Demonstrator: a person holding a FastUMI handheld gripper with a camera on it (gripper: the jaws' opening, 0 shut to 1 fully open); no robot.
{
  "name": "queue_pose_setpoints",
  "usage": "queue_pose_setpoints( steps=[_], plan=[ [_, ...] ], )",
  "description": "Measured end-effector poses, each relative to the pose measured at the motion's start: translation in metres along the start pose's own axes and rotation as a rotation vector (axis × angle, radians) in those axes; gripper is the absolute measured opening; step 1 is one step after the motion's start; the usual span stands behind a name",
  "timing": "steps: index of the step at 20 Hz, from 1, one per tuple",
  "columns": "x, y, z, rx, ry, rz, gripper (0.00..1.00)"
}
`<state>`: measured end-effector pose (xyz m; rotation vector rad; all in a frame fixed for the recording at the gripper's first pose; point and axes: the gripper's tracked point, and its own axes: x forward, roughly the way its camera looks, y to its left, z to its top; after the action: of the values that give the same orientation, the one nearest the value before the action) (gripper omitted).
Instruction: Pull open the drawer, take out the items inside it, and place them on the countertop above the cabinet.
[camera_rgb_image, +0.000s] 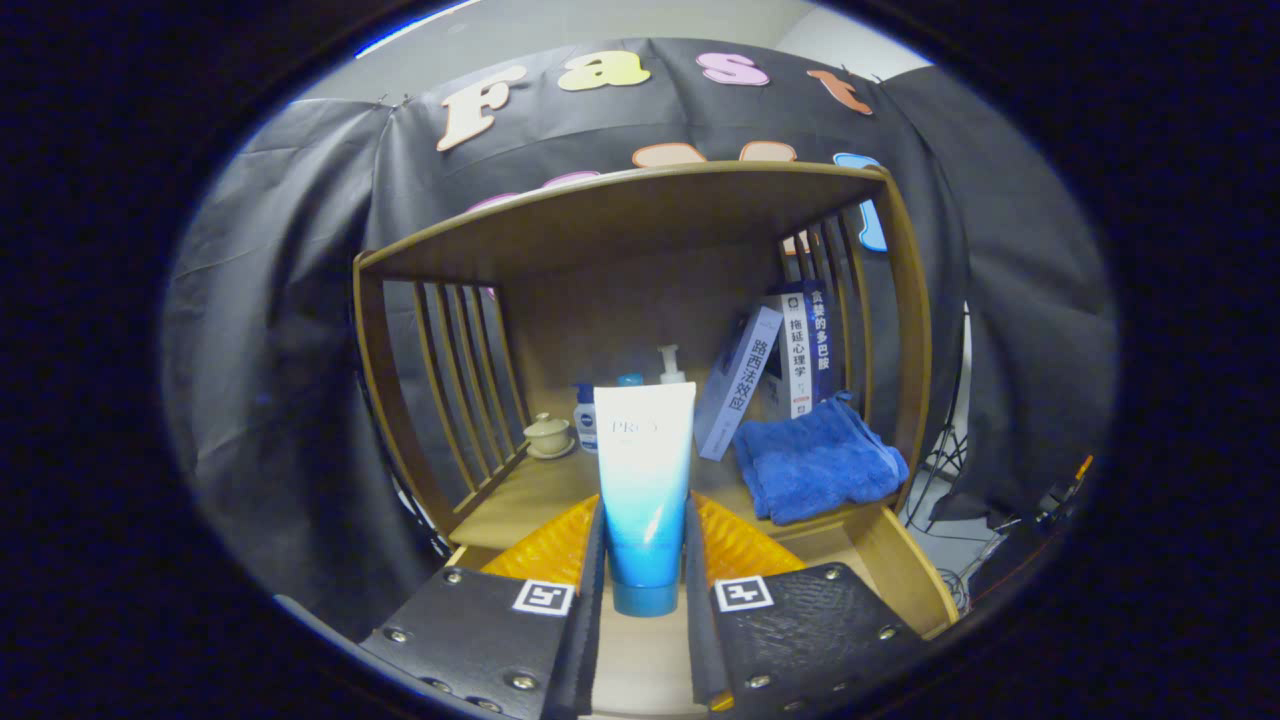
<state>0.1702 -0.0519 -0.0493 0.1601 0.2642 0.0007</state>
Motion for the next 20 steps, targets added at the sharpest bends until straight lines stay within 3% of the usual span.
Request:
queue_pose_setpoints(
  steps=[12, 20],
  plan=[
    [0.120, 0.020, -0.068, -0.066, 0.104, -0.062, 0.37],
    [0.169, -0.001, -0.086, -0.007, 0.148, -0.134, 0.37]
  ],
)
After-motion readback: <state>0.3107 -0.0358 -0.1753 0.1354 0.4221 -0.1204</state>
